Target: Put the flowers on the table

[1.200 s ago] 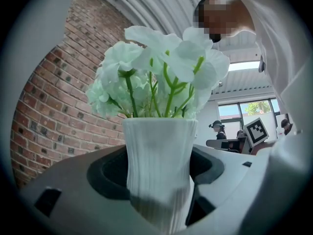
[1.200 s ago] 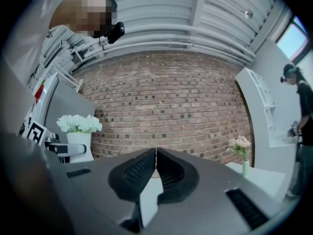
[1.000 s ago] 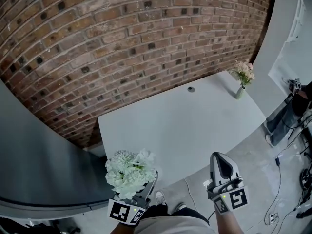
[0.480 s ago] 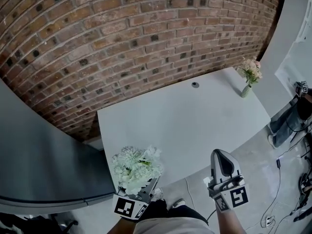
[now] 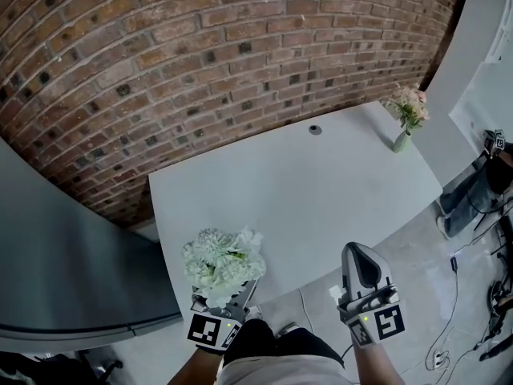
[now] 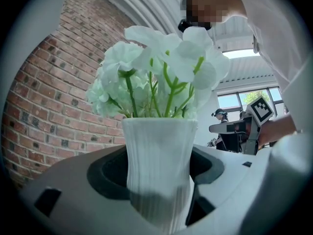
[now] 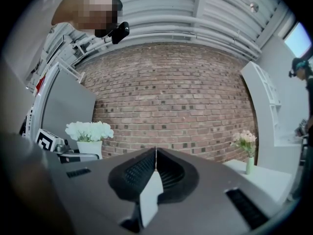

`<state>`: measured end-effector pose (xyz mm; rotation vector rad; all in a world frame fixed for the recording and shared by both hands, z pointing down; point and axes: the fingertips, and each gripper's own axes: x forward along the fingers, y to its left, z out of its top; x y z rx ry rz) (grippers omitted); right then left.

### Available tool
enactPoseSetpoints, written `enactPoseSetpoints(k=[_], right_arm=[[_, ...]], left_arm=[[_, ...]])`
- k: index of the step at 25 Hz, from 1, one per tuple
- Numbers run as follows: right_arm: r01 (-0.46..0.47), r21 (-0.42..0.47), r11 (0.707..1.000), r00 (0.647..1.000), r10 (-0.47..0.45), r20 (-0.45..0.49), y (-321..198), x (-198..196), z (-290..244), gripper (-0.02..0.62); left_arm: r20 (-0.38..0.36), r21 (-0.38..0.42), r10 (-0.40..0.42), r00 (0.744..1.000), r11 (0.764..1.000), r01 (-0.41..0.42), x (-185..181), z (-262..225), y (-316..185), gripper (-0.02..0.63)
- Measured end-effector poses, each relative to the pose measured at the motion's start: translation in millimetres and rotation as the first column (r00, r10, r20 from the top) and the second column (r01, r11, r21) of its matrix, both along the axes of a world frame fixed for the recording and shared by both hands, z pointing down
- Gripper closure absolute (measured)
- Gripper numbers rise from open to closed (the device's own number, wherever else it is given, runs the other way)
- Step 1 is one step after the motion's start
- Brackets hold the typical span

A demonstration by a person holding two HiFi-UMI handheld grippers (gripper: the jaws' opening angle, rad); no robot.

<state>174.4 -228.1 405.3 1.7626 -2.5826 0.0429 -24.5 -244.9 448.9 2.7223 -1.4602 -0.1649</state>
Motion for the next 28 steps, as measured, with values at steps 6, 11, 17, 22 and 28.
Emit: enactPoseSetpoints(k=[6,11,17,22,28], right_arm=[[0.012,0.018,1.0,1.0,-0.012,0.021,-0.1,-3.3,0.7,0.577],[0.003,0.005,1.0,1.0,-0.003,-0.008,1.7,-1.1,15.2,0.577],[0.019,0.027,0.999,1.0,-0.019,0.023,1.5,-7.5,16.5,0.577],[0.002,0.027,1.0,1.0,-0.003,0.016,3.4,-3.0,23.7,0.577],[-0.02,0.02,1.0,1.0,0.02,0.006,4.7,2.8,33.6,0.577]], left_arm=[[0.02,-0.002,0.006,1.0,1.0,-0.006,6.5,11.7,-0.1,0.267],[0.023,-0.01,0.009,1.0,1.0,-0.009,9.0,25.9,-2.7,0.267],[0.036,-0.013,0.005,0.999,1.0,-0.004,9.0,41.9,-11.7,0.267],[0.061,0.008,0.018,0.998,1.0,-0.019,15.6,50.1,-19.1,0.267],[0.095,0.011,0.036,0.995,0.999,-0.038,23.6,63.1,-25.6,0.267]])
